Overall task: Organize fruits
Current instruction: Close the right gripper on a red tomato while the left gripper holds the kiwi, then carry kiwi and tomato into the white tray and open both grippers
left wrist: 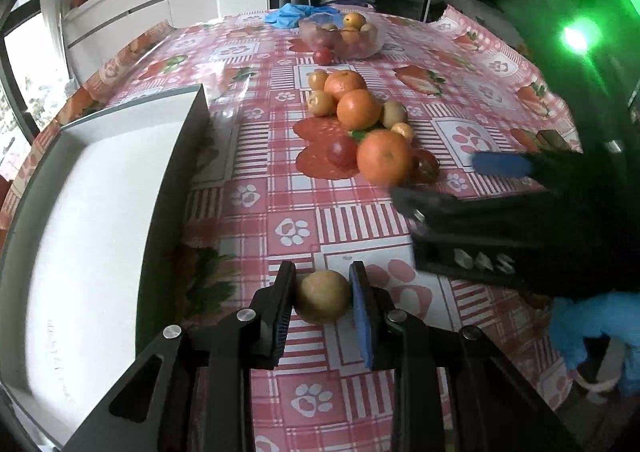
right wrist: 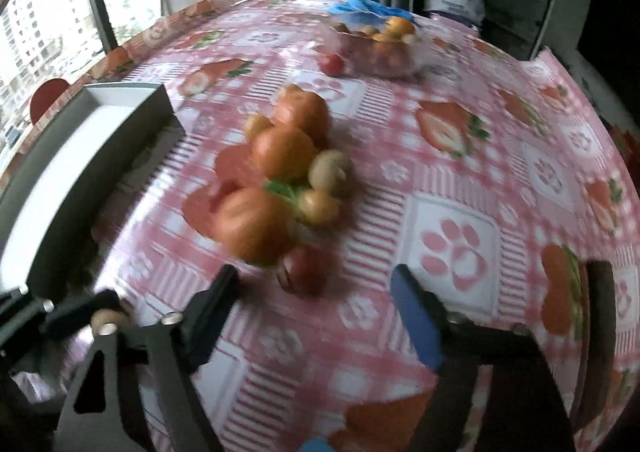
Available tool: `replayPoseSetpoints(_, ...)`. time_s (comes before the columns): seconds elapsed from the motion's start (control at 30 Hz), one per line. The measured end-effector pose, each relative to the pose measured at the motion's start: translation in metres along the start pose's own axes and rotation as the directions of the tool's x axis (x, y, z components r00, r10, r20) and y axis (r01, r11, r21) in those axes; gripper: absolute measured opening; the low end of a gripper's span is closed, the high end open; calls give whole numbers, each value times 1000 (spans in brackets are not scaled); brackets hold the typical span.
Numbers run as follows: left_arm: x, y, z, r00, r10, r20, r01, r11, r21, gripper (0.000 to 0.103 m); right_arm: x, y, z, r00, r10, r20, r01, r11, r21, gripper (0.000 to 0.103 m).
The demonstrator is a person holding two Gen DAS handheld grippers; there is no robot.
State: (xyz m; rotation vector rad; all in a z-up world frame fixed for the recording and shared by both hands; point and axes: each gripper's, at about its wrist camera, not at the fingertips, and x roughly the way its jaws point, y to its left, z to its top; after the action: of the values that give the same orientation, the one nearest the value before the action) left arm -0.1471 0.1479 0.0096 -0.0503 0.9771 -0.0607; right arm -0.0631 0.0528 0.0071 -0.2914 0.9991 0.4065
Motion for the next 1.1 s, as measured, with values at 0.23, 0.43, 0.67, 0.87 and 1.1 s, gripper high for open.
replayPoseSetpoints(0.23, -1, 3, -1, 1000, -15, 4, 15, 1000, -8, 29, -5, 0, 1, 998, 67, 6, -67, 997, 30, 23)
replayPoseSetpoints(0.43, -3, 10, -1, 999, -43, -4, 43, 998, -46, 29, -22, -26, -24, 990, 143, -2, -141, 981, 136, 23)
replayPoseSetpoints(0.67, -20, 16, -1, 998, -54, 20, 56, 995, -77, 29, -42, -31, -40, 991, 136, 13, -137, 980, 146, 24)
replayPoseSetpoints(0.87, -40, 19, 1, 996, -60, 61, 65, 995, -82, 29, -56, -23, -41, 990, 140, 26, -143, 980, 137, 24)
replayPoseSetpoints(1.1, -61, 34, 1, 993, -54, 106, 64, 993, -95, 29, -67, -3, -35, 988, 149, 33, -152, 982, 114, 24)
